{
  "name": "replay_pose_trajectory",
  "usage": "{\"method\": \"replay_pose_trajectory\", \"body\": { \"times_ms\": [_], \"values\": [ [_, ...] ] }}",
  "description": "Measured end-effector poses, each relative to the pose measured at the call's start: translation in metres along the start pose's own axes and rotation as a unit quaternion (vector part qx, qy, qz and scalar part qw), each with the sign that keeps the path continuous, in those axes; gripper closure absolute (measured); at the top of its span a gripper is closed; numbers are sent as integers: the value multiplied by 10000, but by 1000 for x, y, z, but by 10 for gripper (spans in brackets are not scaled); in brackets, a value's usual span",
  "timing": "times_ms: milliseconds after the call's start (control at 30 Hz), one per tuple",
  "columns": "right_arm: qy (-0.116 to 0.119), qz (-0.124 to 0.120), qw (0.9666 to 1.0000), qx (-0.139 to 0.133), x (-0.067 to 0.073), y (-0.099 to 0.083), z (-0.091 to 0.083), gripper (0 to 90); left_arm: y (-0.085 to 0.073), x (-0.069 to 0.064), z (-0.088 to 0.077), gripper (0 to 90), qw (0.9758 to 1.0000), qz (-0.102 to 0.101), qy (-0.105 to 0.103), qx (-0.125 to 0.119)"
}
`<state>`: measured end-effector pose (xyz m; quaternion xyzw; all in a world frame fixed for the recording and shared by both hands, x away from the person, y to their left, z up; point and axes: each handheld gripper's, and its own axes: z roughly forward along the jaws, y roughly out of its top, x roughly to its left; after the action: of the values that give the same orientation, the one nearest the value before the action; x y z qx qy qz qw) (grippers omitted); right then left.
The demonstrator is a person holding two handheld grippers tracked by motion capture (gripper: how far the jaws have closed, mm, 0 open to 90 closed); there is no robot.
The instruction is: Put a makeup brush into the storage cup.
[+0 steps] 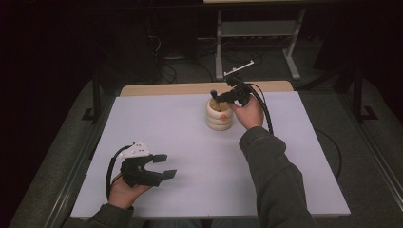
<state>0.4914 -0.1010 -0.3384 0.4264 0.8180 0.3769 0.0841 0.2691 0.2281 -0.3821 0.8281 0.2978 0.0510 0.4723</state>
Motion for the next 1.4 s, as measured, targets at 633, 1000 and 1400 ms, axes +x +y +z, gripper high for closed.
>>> {"method": "replay_pose_trajectory", "body": {
  "times_ms": [633,1000,1400],
  "values": [
    [130,89,9998,-103,-3,-29,-33,598,0,0,1,292,10000,55,-19,-19],
    [206,256,9994,-108,-11,-55,-47,546,1,0,1,290,10000,76,-5,-35],
    [156,295,9994,-55,-12,-81,-58,485,1,4,0,288,10000,66,-16,-50]
  ]
}}
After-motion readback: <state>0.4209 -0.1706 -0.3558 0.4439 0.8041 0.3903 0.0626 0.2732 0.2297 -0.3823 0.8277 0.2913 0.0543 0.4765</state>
